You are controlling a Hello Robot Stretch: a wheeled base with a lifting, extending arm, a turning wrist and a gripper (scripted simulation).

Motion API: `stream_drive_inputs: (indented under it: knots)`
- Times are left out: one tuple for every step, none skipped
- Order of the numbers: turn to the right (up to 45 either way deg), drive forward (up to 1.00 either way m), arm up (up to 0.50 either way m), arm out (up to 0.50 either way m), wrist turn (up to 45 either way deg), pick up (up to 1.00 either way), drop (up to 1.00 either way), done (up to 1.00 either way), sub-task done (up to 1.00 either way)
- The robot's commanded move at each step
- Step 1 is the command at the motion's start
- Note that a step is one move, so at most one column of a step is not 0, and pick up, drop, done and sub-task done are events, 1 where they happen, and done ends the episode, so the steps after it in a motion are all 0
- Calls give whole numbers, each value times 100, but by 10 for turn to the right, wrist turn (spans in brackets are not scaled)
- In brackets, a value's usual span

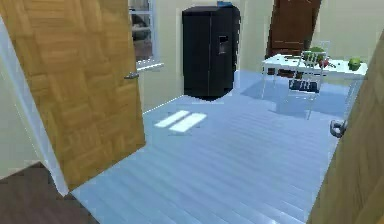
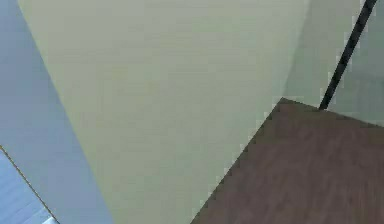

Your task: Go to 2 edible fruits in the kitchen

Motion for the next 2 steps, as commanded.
stream_drive_inputs:
  knots:
    - [0, 100, 0, 0, 0, 0, 0, 0, 0]
    - [300, 0, 0, 0, 0, 0, 0, 0, 0]
